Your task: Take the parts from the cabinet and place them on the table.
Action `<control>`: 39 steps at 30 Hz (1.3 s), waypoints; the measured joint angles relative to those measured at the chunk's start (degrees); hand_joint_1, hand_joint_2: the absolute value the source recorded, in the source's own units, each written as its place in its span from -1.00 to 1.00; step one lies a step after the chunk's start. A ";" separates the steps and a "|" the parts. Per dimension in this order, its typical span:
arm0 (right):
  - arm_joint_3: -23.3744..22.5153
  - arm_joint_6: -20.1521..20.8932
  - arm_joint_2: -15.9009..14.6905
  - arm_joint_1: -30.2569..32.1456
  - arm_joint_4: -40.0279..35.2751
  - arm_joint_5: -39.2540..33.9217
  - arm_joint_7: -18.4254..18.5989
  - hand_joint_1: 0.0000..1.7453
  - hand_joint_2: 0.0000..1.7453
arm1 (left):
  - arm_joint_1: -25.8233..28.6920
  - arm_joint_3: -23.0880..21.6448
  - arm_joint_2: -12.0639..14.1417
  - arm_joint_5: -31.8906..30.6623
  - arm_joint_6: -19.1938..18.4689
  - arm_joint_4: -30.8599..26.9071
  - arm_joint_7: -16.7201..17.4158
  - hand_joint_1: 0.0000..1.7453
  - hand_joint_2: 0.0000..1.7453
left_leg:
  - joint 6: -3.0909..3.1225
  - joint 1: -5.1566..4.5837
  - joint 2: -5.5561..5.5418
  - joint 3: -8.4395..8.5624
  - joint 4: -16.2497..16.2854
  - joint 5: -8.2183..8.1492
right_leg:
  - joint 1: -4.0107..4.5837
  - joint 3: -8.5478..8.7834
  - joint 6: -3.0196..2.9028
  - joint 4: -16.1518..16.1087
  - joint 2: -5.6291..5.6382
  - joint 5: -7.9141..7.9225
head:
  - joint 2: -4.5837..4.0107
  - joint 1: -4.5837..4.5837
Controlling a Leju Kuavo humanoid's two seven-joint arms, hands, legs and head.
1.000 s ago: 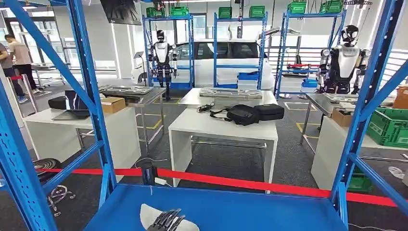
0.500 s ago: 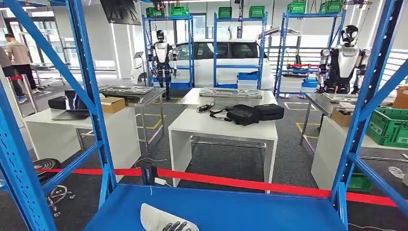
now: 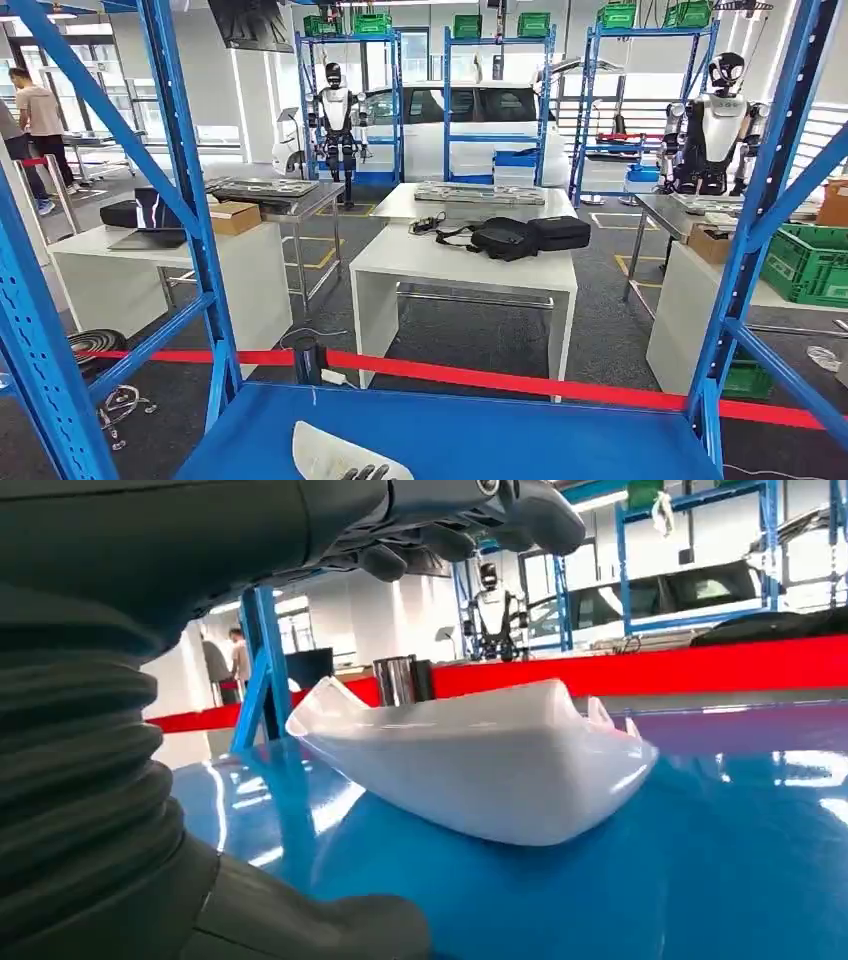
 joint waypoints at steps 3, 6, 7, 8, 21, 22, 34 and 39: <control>0.00 0.04 0.02 0.00 0.00 0.00 0.13 -1.00 -1.00 | 0.08 -0.02 -0.11 -0.44 -0.46 0.17 1.14 -1.00 1.00 | 0.00 0.00 0.00 0.00 0.00 0.00 | 0.00 0.00 0.00 0.00 0.00 0.00 | 0.00 0.00; -0.02 0.09 0.02 0.03 0.00 0.04 0.13 -1.00 -1.00 | 0.09 -0.04 -0.18 -0.46 -1.40 0.31 2.19 -1.00 1.00 | 0.00 0.00 0.00 0.00 0.00 0.00 | 0.00 -0.01 0.00 0.00 0.00 0.00 | 0.00 0.00; -0.02 0.11 0.02 0.02 0.00 0.04 0.13 -1.00 -1.00 | 0.08 -0.04 -0.20 -0.46 -1.59 0.31 2.43 -1.00 1.00 | 0.00 0.00 0.00 0.00 0.00 0.00 | 0.00 0.00 0.00 0.00 0.00 0.00 | 0.00 0.00; -0.02 0.15 0.02 0.03 0.00 0.04 0.13 -1.00 -1.00 | 0.08 -0.04 -0.20 -0.46 -1.64 0.33 2.63 -0.80 1.00 | 0.00 0.00 0.00 0.00 0.00 0.00 | 0.00 0.00 0.00 0.00 0.00 0.00 | 0.00 0.02; -0.02 0.55 0.02 0.02 0.00 0.74 0.13 -1.00 -1.00 | 0.09 -0.04 -0.31 -0.46 -2.56 0.42 3.76 1.00 1.00 | 0.00 0.00 0.00 0.00 0.00 0.00 | 0.00 0.00 0.00 0.00 0.00 0.00 | 0.00 0.00; -0.02 0.55 0.02 0.02 0.00 0.74 0.11 -1.00 -1.00 | 0.09 -0.04 -0.31 -0.46 -2.49 0.42 3.76 1.00 1.00 | 0.00 0.00 0.00 0.00 0.00 0.00 | 0.00 0.00 0.00 0.00 0.00 0.00 | 0.00 0.00; -0.02 0.70 0.35 0.01 0.02 0.85 0.15 -1.00 -1.00 | 0.53 -0.04 -0.31 0.02 -0.48 0.46 3.04 1.00 1.00 | 0.00 0.00 -0.02 0.00 0.00 0.00 | 0.00 0.00 0.00 0.00 -0.01 0.00 | 0.00 0.00; -0.02 0.70 0.44 0.00 0.02 0.70 0.13 -1.00 -1.00 | 0.66 -0.02 -0.31 0.98 0.37 0.57 1.90 1.00 1.00 | 0.00 0.00 -0.02 0.00 0.00 0.00 | 0.00 0.00 0.00 0.00 -0.02 0.00 | 0.00 0.00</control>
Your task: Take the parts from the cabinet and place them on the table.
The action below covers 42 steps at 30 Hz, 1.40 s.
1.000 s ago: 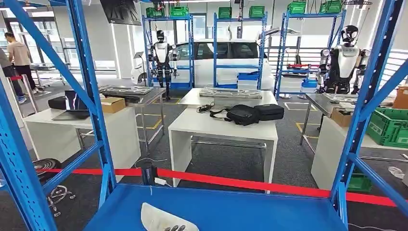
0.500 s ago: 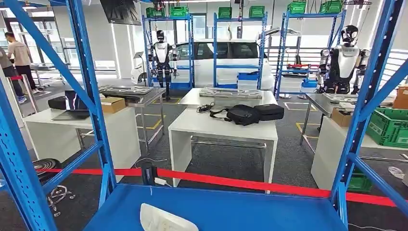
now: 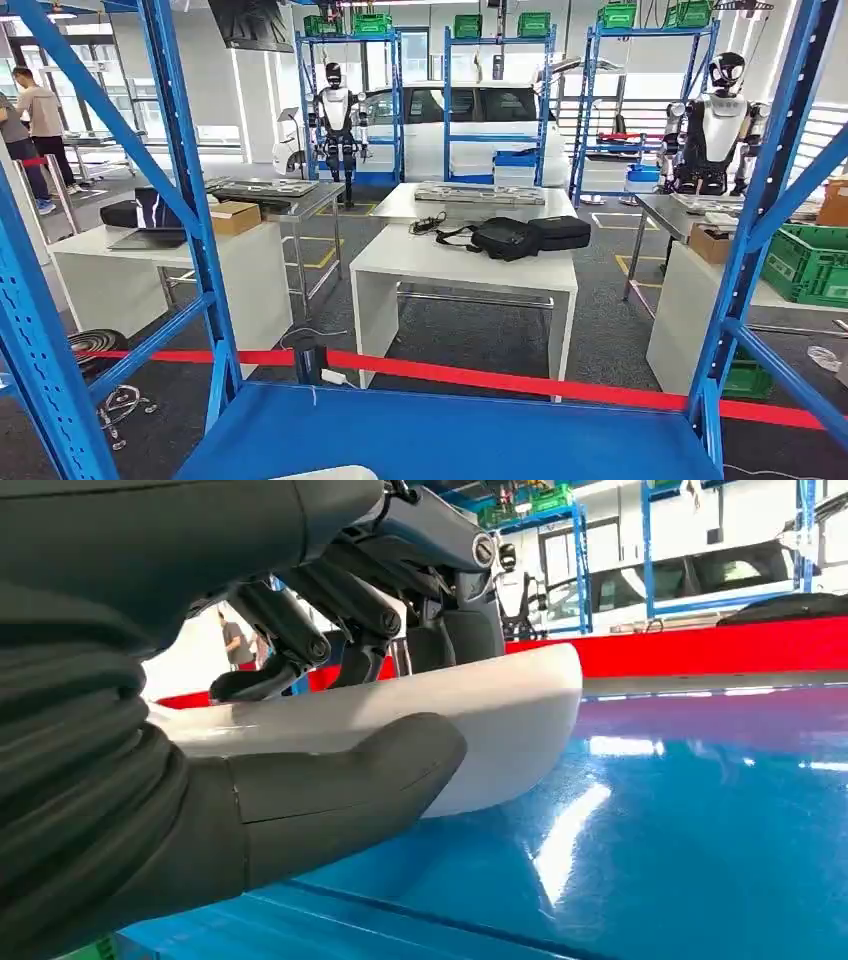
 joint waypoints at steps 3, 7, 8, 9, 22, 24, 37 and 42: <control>0.00 0.00 0.00 0.00 0.00 0.00 -0.02 -1.00 -1.00 | 0.06 0.07 0.00 1.05 0.00 0.00 -1.51 0.96 1.00 | 0.00 0.00 0.00 0.00 0.00 0.00 | 0.00 0.00 0.00 0.00 0.00 0.00 | 0.00 0.02; 0.00 0.00 0.00 0.01 0.00 0.02 -0.09 -1.00 -1.00 | 0.14 0.55 0.00 3.04 -0.77 0.00 -4.99 0.96 1.00 | 0.00 0.00 0.00 0.00 0.00 0.00 | 0.00 0.00 0.00 0.00 0.00 0.00 | 0.00 0.00; 0.00 0.02 0.00 0.01 0.00 0.02 -0.11 -1.00 -1.00 | 0.14 0.90 0.00 3.41 -0.83 0.00 -5.64 0.96 1.00 | 0.00 0.00 0.00 0.00 0.00 0.00 | 0.00 0.00 0.00 0.00 0.00 0.00 | 0.00 0.00; 0.00 0.07 0.00 0.02 0.00 0.02 -0.20 -1.00 -1.00 | 0.14 1.14 0.00 3.65 -0.83 -0.02 -5.95 0.96 1.00 | 0.00 0.00 0.01 0.00 0.00 0.00 | 0.00 -0.01 0.00 0.00 0.01 0.00 | 0.00 0.02; 0.00 -0.07 0.00 0.01 0.00 0.11 -0.35 -1.00 -1.00 | -0.72 4.48 -1.97 7.41 3.21 -1.09 -9.09 0.96 1.00 | 0.00 0.00 0.00 0.00 0.01 0.00 | -0.01 -0.01 0.00 0.00 0.00 0.00 | 0.00 0.00; 0.00 -0.13 0.00 0.01 0.00 0.11 -0.39 -1.00 -1.00 | -1.15 4.76 -2.40 7.95 4.39 -1.33 -10.42 0.96 1.00 | 0.00 0.00 0.00 0.00 0.01 0.00 | -0.01 -0.01 0.01 0.00 0.00 0.00 | 0.00 0.00; -0.09 -0.26 0.00 -0.04 0.00 0.09 -1.05 -1.00 -1.00 | -7.85 5.57 -4.31 8.72 3.17 -3.13 -13.40 0.96 1.00 | 0.00 0.00 0.00 0.00 0.02 0.01 | -0.01 0.00 0.02 0.00 0.00 0.01 | 0.00 0.02; -0.37 -0.26 0.00 -0.07 0.00 0.07 -1.14 -1.00 -1.00 | -11.01 5.57 -4.55 8.24 0.76 -3.91 -14.30 0.96 1.00 | 0.00 0.00 0.00 0.00 0.02 0.01 | -0.01 0.00 0.02 0.00 0.00 0.01 | 0.00 0.02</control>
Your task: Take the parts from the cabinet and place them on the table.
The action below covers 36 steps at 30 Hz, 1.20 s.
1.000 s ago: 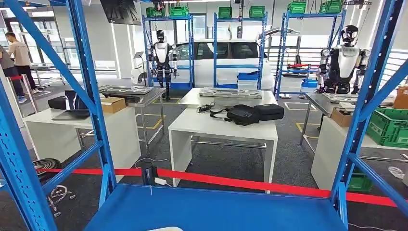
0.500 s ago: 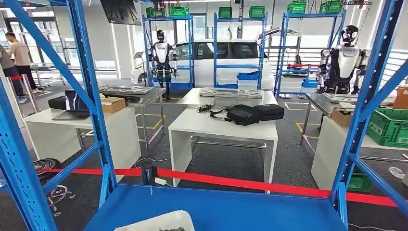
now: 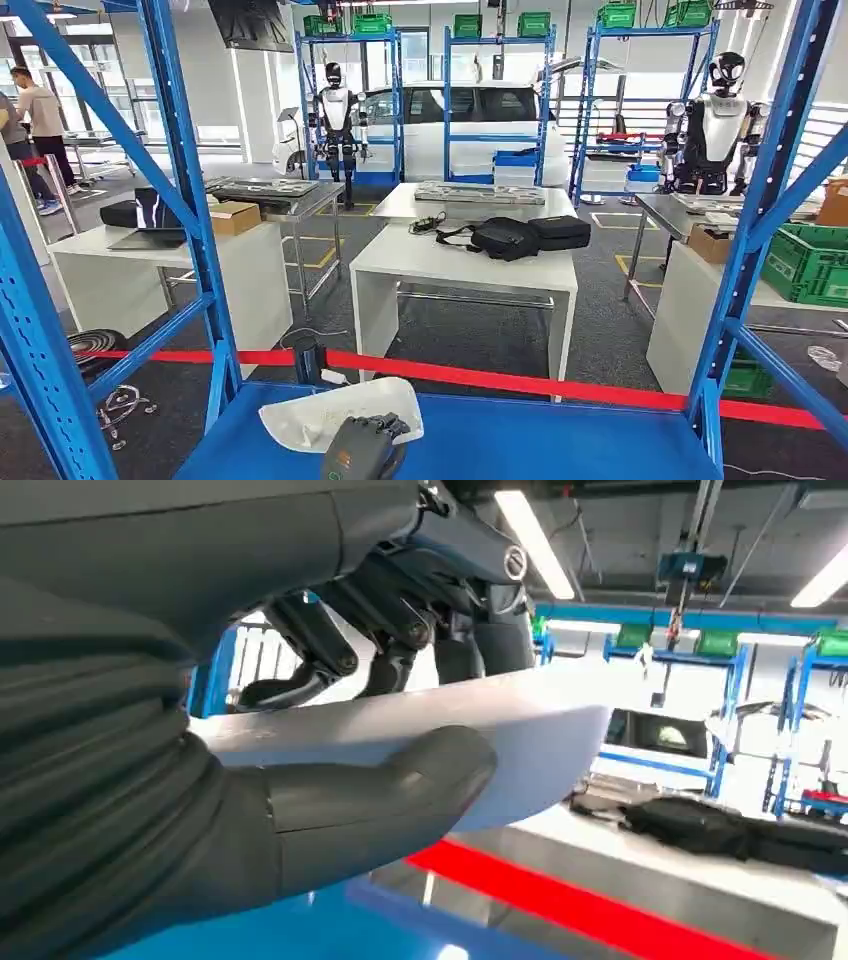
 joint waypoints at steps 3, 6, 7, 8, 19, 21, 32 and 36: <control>-0.04 0.02 0.00 0.00 0.00 0.00 -0.26 -1.00 -1.00 | -2.32 0.00 0.02 1.53 -2.86 -0.79 -1.35 0.96 1.00 | 0.00 0.00 0.00 0.00 0.00 0.00 | 0.00 0.01 0.01 0.00 0.00 0.01 | 0.00 0.00; -0.07 0.09 -0.02 -0.03 0.00 0.00 -0.35 -1.00 -1.00 | -4.27 0.00 0.15 3.10 -5.74 -1.68 -2.79 0.96 1.00 | 0.00 0.00 -0.01 0.00 0.00 0.00 | 0.01 0.04 0.03 0.00 0.00 0.02 | 0.00 0.00; -0.07 0.11 -0.02 -0.05 0.00 0.00 -0.39 -1.00 -1.00 | -4.83 0.00 0.20 3.45 -6.45 -1.86 -2.91 0.96 1.00 | 0.18 -0.11 -0.02 -0.08 0.25 -0.20 | -0.22 0.06 0.15 -0.23 0.00 0.09 | 0.00 0.00; -0.07 0.15 -0.02 -0.05 0.00 -0.02 -0.44 -1.00 -1.00 | -5.41 0.00 0.33 4.22 -7.32 -2.10 -3.06 0.96 1.00 | 0.70 -0.37 -0.06 -0.16 0.33 -0.39 | -0.37 0.10 0.55 -0.27 -0.01 0.05 | 0.00 -0.02; -0.94 0.20 -0.57 -0.44 -0.02 -0.42 -0.70 -1.00 -1.00 | -10.26 -0.37 1.31 10.08 -13.37 -4.20 -4.19 0.96 1.00 | 0.57 1.26 0.15 0.91 -0.39 -0.60 | -1.51 -9.27 2.58 12.19 -0.30 -0.68 | 0.00 0.17; -1.03 0.11 -0.68 -0.50 -0.02 -0.57 -1.01 -1.00 -1.00 | -11.13 -0.46 1.31 10.32 -13.50 -4.39 -4.15 0.96 1.00 | -0.60 1.89 0.15 0.49 1.41 -1.72 | -2.05 -5.91 3.63 3.61 -0.41 2.74 | 0.00 0.17; -1.40 0.02 -0.83 -0.70 0.22 -0.57 -1.25 -1.00 -1.00 | -13.00 -2.21 1.95 12.46 -14.82 -4.79 -3.78 0.96 1.00 | -2.12 1.37 0.21 -8.62 20.31 -10.02 | -1.14 -7.09 -0.31 4.25 0.13 3.10 | 0.00 -0.02; -1.49 0.09 -0.92 -0.71 0.22 -0.68 -1.18 -1.00 -1.00 | -13.84 -2.30 1.97 13.20 -15.47 -5.18 -3.58 0.96 1.00 | 0.64 0.12 0.08 -1.44 5.29 -1.93 | -0.39 -6.90 -0.35 4.20 0.35 3.12 | 0.00 -0.02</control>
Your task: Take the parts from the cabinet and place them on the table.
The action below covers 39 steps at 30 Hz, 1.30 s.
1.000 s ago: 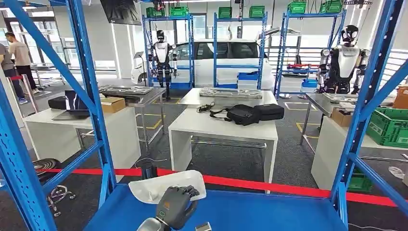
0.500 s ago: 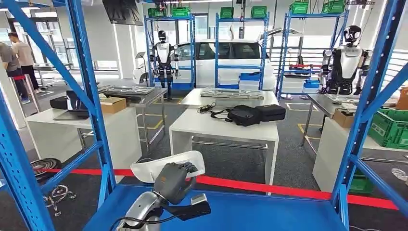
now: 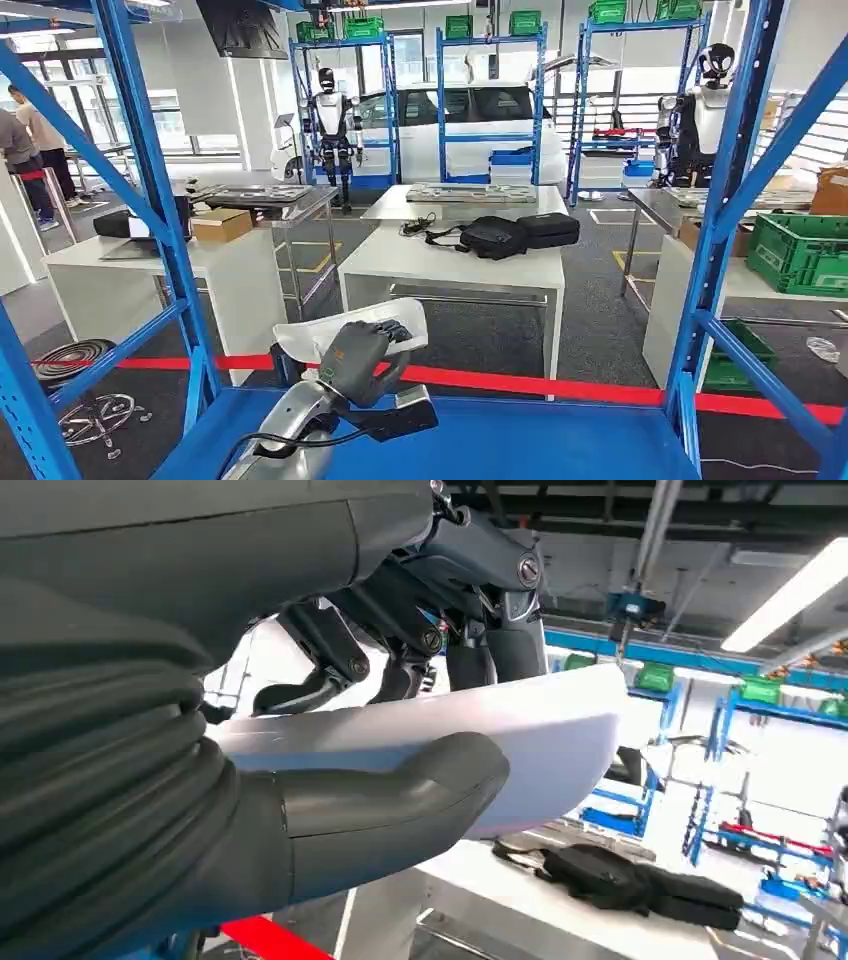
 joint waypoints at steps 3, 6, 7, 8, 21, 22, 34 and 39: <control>-0.02 0.04 0.02 -0.06 0.07 0.00 0.11 -1.00 -1.00 | -0.83 -0.33 -0.02 0.17 -0.88 -0.15 0.04 0.96 1.00 | 0.21 -0.54 0.00 1.49 -3.13 -0.37 | -0.30 -0.42 0.69 -0.25 -0.13 0.41 | 0.00 0.05; -0.02 0.26 0.02 -0.05 0.07 0.11 0.28 -1.00 -1.00 | -0.93 -0.42 -0.04 0.98 -1.84 -0.35 0.48 0.96 1.00 | 0.28 0.24 0.22 2.13 -4.74 0.53 | -0.41 -0.28 1.50 -0.44 -0.13 0.21 | 0.00 -0.17; -0.02 0.44 0.04 -0.03 0.07 0.22 0.33 -1.00 -1.00 | -1.19 -0.46 -0.04 1.20 -1.97 -0.35 0.37 0.96 1.00 | 0.58 0.17 0.23 2.17 -5.13 0.77 | -0.06 -1.04 1.72 1.15 -0.31 -1.11 | 0.00 -0.11; -0.02 0.53 0.02 -0.10 0.07 0.31 0.63 -1.00 -1.00 | -1.44 -0.57 -0.04 1.22 -2.19 -0.33 0.26 0.96 1.00 | 0.77 0.16 0.32 2.02 -5.13 0.91 | -0.18 -2.72 2.00 4.73 -0.37 -3.26 | 0.00 -0.07; -0.02 0.33 -0.74 -0.45 0.07 0.63 -0.83 -1.00 -1.00 | -1.95 -2.58 0.04 1.92 -4.72 0.18 0.04 0.96 1.00 | -1.37 -0.15 0.23 -0.32 -3.15 1.55 | -0.50 -0.31 0.03 -0.71 -0.72 1.03 | 0.00 0.00; -0.02 0.33 -0.79 -0.61 0.07 0.63 -0.89 -1.00 -1.00 | -2.05 -2.69 0.13 1.99 -4.85 0.17 0.09 0.96 1.00 | -1.76 -0.07 0.17 -0.90 -1.99 0.10 | -0.55 -0.42 -0.27 -0.85 -0.74 1.29 | 0.00 -0.06; -0.07 -0.02 -1.86 -0.87 0.07 -0.04 -0.68 -1.00 -1.00 | -2.02 -4.90 -0.11 2.34 -7.50 -0.13 1.18 0.96 1.00 | -0.77 -0.03 0.08 4.49 -3.36 -2.95 | -0.56 -3.21 1.61 -1.09 -0.74 4.40 | 0.00 -0.13; -0.07 -0.02 -2.30 -0.34 0.07 1.18 0.33 -1.00 -1.00 | -2.12 -5.09 0.00 3.67 -8.22 -0.15 1.36 0.96 1.00 | 1.26 0.27 0.35 3.36 -4.67 -0.62 | -0.77 -6.13 3.02 5.65 -0.73 -1.33 | 0.00 -0.02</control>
